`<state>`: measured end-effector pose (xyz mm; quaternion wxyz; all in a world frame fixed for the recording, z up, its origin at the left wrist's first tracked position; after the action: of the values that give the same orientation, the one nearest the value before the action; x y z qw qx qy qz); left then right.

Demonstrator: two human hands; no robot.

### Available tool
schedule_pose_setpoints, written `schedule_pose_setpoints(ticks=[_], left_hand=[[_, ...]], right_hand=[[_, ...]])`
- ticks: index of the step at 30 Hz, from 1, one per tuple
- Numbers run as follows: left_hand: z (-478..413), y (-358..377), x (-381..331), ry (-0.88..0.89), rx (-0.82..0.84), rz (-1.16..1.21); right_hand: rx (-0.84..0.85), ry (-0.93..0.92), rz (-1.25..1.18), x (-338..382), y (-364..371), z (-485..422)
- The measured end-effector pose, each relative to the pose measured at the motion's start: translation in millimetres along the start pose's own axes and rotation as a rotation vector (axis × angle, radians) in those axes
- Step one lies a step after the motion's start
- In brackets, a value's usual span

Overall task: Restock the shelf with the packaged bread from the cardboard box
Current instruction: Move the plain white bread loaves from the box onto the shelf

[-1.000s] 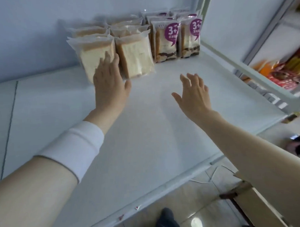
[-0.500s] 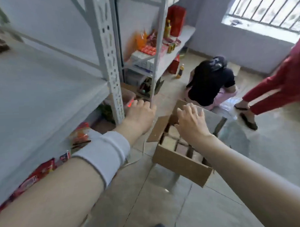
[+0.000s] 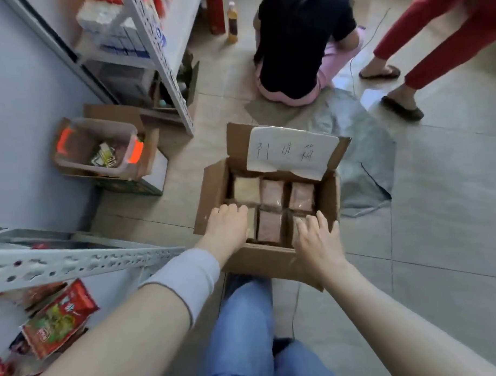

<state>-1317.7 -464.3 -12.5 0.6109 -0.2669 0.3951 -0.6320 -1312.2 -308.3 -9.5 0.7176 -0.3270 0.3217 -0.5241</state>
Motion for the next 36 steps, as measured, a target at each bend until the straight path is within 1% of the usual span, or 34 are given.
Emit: schedule_pose_setpoints(ticks=[4, 7, 10, 13, 15, 17, 19, 21, 25, 27, 29, 31, 33, 35, 36], left_hand=[[-85.8, 61.8, 26.2, -0.028, 0.121, 0.114], [-149.5, 109.1, 57.6, -0.165, 0.146, 0.315], [-211.5, 145.5, 88.5, -0.341, 0.08, 0.549], [-256.1, 171.6, 105.6, -0.461, -0.011, 0.737], [-270.5, 177.0, 115.9, -0.55, -0.127, 0.844], [-273.1, 176.3, 125.1, -0.626, -0.222, 0.836], [-269.9, 175.0, 126.7, -0.637, -0.232, 0.762], [-264.8, 173.8, 125.9, -0.646, -0.214, 0.728], [-261.4, 168.0, 124.5, -0.682, -0.148, 0.692], [-265.9, 168.1, 123.0, -0.685, -0.101, 0.7], [-269.2, 169.6, 119.4, -0.686, -0.097, 0.749], [-271.2, 167.0, 112.8, -0.649, -0.173, 0.769], [-269.4, 159.6, 106.0, -0.595, -0.307, 0.749], [-266.7, 161.8, 104.4, -0.578, -0.392, 0.855], [-266.7, 166.9, 104.4, -0.573, -0.392, 0.951]], right_hand=[[0.156, 0.001, -0.141, 21.4, 72.1, -70.3], [0.232, -0.004, -0.216, 42.5, 125.6, -118.1], [0.311, 0.025, -0.361, 65.4, 175.4, -164.9], [0.435, 0.057, -0.565, 94.1, 216.7, -198.8], [0.489, 0.143, -0.728, 104.8, 233.0, -211.6], [0.518, 0.257, -0.854, 104.4, 243.0, -219.2], [0.551, 0.331, -0.928, 98.5, 248.0, -220.1], [0.56, 0.341, -0.955, 90.5, 244.8, -217.5], [0.472, 0.333, -1.052, 60.6, 224.7, -203.4], [0.448, 0.365, -1.162, 39.2, 221.2, -196.0], [0.46, 0.418, -1.282, 18.1, 224.5, -188.6], [0.46, 0.464, -1.359, 0.5, 229.4, -183.8], [0.453, 0.494, -1.397, -11.3, 234.0, -181.8], [0.459, 0.502, -1.411, -18.3, 238.2, -181.1], [0.468, 0.497, -1.406, -20.5, 239.5, -180.6]])
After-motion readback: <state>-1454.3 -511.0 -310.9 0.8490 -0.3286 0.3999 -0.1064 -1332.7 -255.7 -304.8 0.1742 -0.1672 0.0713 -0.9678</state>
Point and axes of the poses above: each hand's wrist, its own z-axis away from the middle knuckle, its own y-axis out of the palm, x = y × z, the point moved 9 cm from there along -z, towards the middle knuckle, and after that the axes turned 6 degrees about y, right-handed, at the moved point
